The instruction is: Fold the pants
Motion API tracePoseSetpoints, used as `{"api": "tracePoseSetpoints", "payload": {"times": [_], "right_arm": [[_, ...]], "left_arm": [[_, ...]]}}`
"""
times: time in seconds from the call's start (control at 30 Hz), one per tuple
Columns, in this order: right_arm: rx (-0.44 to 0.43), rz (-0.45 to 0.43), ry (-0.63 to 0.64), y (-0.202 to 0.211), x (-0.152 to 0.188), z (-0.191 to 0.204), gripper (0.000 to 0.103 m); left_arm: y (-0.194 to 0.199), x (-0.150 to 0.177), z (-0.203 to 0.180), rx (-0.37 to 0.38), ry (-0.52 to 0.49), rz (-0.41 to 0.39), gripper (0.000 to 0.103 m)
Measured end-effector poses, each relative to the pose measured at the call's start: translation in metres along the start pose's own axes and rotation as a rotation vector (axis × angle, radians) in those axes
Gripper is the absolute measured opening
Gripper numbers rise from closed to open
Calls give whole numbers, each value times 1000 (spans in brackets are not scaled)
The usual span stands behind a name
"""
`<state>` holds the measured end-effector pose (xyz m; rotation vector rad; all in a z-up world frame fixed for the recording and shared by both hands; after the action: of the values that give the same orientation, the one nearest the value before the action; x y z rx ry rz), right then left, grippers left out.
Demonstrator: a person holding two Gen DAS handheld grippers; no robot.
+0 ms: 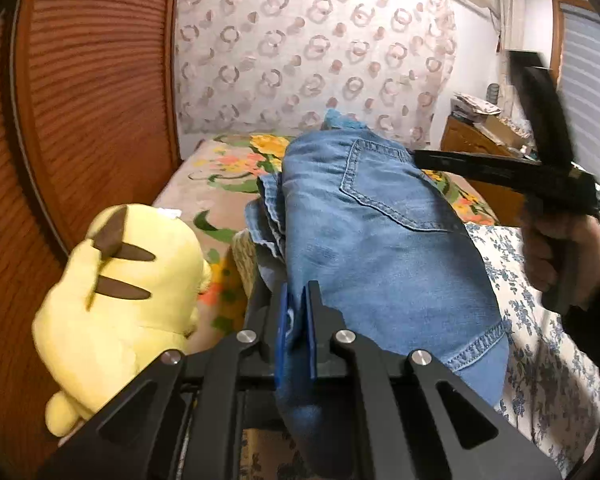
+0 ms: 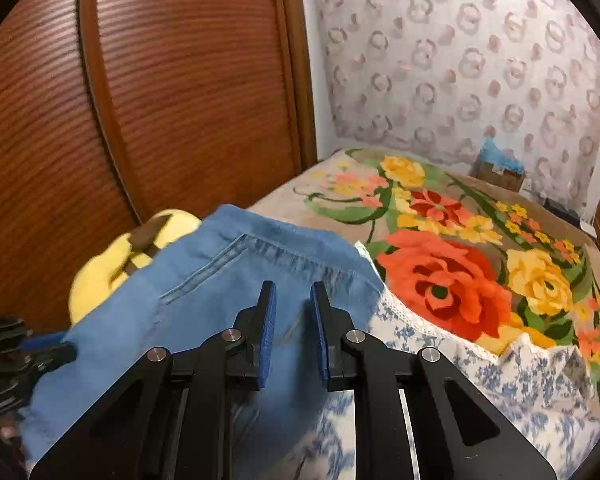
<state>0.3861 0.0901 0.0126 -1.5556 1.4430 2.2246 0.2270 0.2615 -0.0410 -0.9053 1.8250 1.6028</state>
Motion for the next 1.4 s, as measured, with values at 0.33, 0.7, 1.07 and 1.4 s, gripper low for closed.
{"api": "tracePoseSetpoints", "payload": {"times": [0.33, 0.7, 1.07, 1.4], "right_arm": [[33, -60, -26, 115, 50, 6, 18], [111, -137, -82, 214, 101, -5, 23], [220, -179, -150, 282, 144, -23, 46], [317, -207, -190, 335, 183, -24, 67]], "left_arm": [[50, -5, -42, 0, -57, -67, 17], [84, 0, -108, 88, -113, -107, 59], [103, 17, -163, 123, -130, -98, 59], [123, 37, -209, 103, -156, -106, 59]]}}
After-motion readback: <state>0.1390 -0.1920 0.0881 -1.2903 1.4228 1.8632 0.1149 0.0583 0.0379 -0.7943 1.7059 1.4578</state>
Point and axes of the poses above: each gripper's, at about its wrist camera, not at the fingertips, and y roughly against the way its jaws point, z to its left, x to its underside, the point moved 3 cm from there along -y, roughly the way its jaws point, and after that the axes turned 4 degrees about x, right-handed, at the moved point
